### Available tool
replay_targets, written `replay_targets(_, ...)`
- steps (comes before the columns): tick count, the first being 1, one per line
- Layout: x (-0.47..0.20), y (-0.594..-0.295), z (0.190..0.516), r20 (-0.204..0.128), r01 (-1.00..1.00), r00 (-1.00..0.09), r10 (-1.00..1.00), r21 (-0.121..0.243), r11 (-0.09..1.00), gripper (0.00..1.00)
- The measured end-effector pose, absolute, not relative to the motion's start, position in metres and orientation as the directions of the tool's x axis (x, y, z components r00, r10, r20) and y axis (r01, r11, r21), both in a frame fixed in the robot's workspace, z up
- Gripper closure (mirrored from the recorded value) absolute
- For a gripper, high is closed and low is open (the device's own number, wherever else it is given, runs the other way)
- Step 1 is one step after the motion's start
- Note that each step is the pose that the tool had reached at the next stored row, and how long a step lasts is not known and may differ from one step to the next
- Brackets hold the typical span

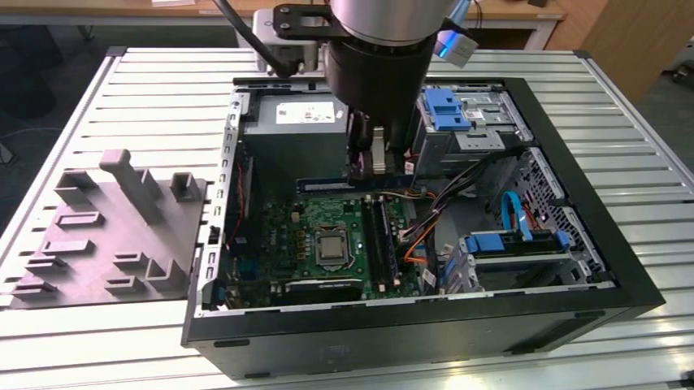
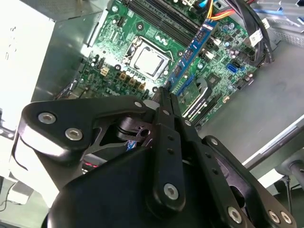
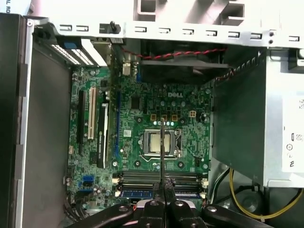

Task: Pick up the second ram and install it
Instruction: 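Pick up the second ram and move it above second insertion slot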

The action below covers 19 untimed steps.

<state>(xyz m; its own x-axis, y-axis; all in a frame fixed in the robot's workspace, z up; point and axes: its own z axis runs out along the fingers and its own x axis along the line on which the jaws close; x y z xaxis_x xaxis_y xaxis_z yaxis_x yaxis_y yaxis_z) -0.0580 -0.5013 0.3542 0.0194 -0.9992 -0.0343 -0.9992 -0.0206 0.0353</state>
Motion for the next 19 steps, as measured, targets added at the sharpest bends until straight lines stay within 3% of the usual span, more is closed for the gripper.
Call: replay_targets(19,-0.057,-0.499,0.336,-0.034,-0.999,0.011,-0.999,0.035,-0.012,0.89)
